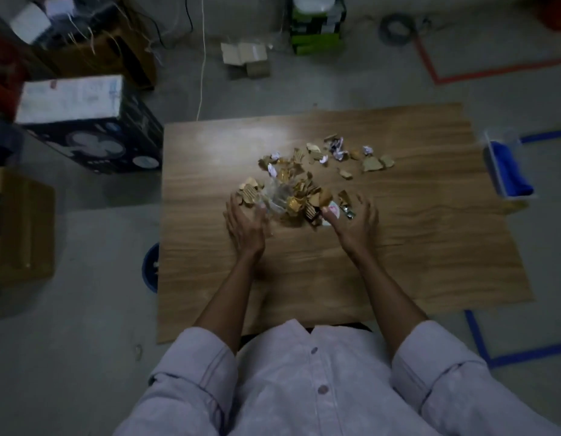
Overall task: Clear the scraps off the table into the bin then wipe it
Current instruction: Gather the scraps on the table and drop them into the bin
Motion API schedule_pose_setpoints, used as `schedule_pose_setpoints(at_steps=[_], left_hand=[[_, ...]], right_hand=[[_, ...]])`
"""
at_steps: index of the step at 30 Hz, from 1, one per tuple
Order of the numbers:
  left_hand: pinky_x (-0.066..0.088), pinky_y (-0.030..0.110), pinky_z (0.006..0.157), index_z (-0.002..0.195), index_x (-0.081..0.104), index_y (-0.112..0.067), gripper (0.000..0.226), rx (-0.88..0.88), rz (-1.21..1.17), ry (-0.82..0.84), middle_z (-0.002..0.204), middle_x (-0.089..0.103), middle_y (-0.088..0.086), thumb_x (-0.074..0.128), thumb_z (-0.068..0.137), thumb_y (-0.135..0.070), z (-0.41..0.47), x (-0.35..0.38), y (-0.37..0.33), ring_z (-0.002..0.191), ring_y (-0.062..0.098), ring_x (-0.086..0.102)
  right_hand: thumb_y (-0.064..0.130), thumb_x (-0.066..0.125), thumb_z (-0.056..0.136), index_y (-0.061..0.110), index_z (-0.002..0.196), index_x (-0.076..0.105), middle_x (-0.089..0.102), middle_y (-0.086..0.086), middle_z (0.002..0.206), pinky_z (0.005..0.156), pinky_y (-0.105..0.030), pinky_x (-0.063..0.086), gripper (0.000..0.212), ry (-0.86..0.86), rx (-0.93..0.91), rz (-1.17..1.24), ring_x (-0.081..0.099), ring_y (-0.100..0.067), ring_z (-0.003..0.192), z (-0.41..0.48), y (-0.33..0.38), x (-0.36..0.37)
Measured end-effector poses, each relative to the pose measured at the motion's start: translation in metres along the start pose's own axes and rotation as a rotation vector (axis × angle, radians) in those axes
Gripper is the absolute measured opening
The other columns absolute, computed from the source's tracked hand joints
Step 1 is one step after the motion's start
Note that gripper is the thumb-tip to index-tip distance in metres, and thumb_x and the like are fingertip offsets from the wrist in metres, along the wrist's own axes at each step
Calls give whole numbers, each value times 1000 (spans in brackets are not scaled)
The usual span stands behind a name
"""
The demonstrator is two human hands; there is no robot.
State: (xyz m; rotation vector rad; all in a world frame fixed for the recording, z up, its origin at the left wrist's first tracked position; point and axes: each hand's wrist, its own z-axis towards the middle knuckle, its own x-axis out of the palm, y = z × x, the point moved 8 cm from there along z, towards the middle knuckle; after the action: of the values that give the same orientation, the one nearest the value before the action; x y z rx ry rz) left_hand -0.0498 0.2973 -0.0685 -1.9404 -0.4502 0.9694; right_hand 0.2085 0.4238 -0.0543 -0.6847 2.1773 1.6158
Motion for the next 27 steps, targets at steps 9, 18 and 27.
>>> schedule_pose_setpoints(at_steps=[9,18,27], left_hand=[[0,43,122,156,38,-26,80,126,64,-2,168,24,4,36,86,-67,75,46,-6,157,26,6],[23,39,123,136,64,-11,47,194,18,221,154,48,3,47,94,-22,77,89,-12,151,22,26],[49,25,103,143,53,-12,83,-84,-371,114,142,57,3,39,66,14,74,71,-2,127,6,57]], right_hand=[[84,70,61,40,158,7,-12,4,168,123,-51,7,124,245,-189,-164,-16,-21,154,51,-5,64],[76,67,72,46,152,32,12,-3,167,122,-57,13,92,315,-448,-158,0,-27,156,59,41,118],[52,76,75,30,144,54,28,-10,163,120,-51,23,76,251,-707,-264,19,-32,153,46,55,146]])
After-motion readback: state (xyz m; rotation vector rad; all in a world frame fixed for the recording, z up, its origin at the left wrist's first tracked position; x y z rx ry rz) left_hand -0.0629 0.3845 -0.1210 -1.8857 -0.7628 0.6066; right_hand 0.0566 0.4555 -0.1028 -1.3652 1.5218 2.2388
